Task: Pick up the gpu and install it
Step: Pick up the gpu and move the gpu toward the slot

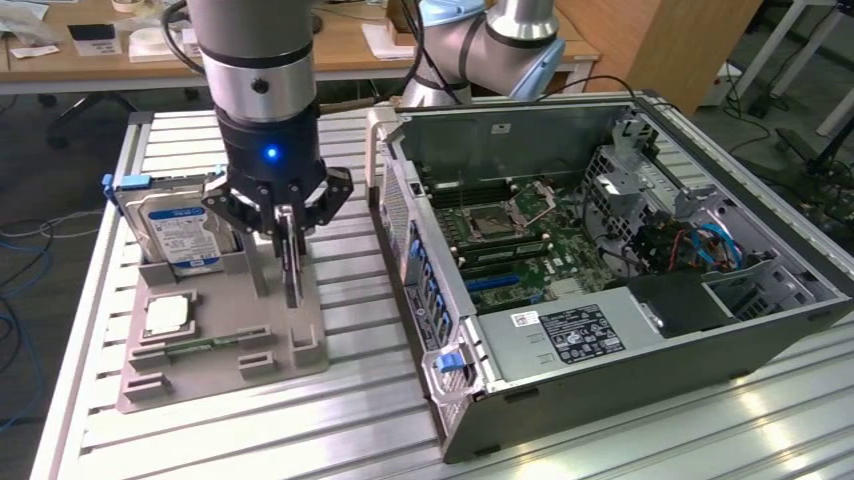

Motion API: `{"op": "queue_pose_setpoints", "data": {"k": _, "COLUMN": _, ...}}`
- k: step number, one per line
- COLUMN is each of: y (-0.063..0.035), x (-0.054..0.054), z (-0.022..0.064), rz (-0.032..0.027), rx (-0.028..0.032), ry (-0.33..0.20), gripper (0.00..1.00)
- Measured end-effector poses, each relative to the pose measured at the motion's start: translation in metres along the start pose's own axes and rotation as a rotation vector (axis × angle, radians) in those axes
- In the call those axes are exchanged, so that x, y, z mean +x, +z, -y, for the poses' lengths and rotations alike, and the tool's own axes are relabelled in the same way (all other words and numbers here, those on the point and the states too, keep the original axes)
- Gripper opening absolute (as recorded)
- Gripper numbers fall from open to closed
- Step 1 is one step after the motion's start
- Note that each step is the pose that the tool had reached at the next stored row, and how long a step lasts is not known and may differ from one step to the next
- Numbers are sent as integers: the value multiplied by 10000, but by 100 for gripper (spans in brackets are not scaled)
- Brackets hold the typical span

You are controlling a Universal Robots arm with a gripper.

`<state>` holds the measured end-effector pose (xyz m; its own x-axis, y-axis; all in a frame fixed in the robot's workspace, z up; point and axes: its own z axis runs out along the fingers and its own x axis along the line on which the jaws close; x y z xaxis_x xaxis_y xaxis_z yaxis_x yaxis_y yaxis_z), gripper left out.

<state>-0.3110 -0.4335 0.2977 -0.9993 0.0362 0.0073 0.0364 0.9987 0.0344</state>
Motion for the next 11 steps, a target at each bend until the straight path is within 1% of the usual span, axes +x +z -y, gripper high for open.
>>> {"op": "queue_pose_setpoints", "data": {"k": 2, "y": -25, "x": 0, "z": -1, "rz": 0, "rx": 0, "ry": -2, "gripper": 28}}
{"op": "queue_pose_setpoints", "data": {"k": 5, "y": -108, "x": 1, "z": -4, "rz": 1, "rx": -1, "ry": -2, "gripper": 28}}
{"op": "queue_pose_setpoints", "data": {"k": 11, "y": -368, "x": 3, "z": -13, "rz": 1, "rx": -3, "ry": -2, "gripper": 28}}
